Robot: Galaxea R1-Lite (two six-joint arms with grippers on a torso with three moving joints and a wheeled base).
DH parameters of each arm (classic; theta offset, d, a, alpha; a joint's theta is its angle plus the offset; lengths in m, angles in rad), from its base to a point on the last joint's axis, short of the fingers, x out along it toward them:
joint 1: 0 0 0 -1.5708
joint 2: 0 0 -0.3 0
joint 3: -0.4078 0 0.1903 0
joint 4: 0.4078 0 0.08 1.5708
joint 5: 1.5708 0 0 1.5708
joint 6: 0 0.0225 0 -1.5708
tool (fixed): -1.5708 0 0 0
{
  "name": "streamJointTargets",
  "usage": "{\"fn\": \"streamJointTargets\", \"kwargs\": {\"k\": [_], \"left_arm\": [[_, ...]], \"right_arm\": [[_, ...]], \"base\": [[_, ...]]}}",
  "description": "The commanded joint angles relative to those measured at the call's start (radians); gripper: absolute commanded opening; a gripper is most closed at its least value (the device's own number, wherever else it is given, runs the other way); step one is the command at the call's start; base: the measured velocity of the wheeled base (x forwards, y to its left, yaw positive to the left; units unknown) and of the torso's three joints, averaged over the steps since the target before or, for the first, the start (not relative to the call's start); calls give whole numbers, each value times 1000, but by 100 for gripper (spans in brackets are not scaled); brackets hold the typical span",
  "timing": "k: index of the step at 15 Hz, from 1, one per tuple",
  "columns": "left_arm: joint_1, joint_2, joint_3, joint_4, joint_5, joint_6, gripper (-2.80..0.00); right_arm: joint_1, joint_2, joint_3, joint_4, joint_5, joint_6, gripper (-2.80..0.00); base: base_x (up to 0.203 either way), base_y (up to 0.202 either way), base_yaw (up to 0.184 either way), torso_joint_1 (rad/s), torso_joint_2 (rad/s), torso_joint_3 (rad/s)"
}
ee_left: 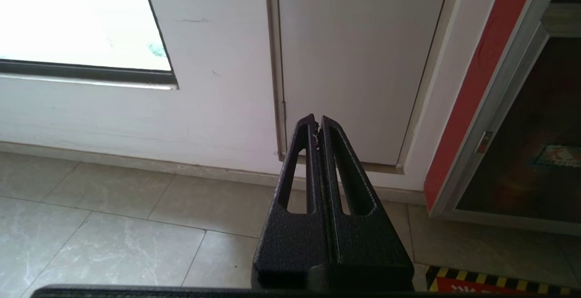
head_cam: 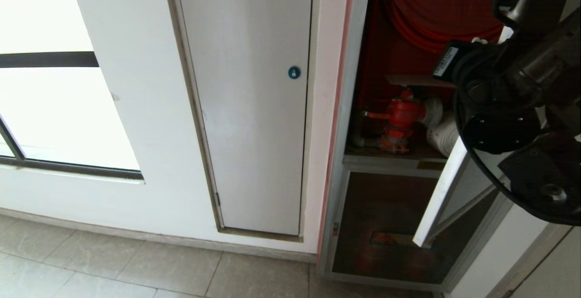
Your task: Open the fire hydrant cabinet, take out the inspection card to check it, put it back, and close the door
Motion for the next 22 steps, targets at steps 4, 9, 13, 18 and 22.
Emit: {"fn": "streamJointTargets", "kwargs": {"k": [4,9,13,18,22], "left_arm": [[0,1,5,0,0,0,-280],[0,1,5,0,0,0,-280],[1,1,5,0,0,0,-280],[0,1,5,0,-1,0,-280],[2,0,5,0,1,0,-280]], "right_arm": [[30,-206,119,14,-39,-2,-280],[34,-405,225,98,-57,-1,-280],[33,-541,302,154,-82,1,-280],[6,-692,353,262,-93,2,-280],[-73,-780,354,356,-93,3,-280]], "base": [[0,0,0,0,0,0],[0,0,0,0,0,0],[0,0,0,0,0,0],[0,0,0,0,0,0],[0,0,0,0,0,0]]}}
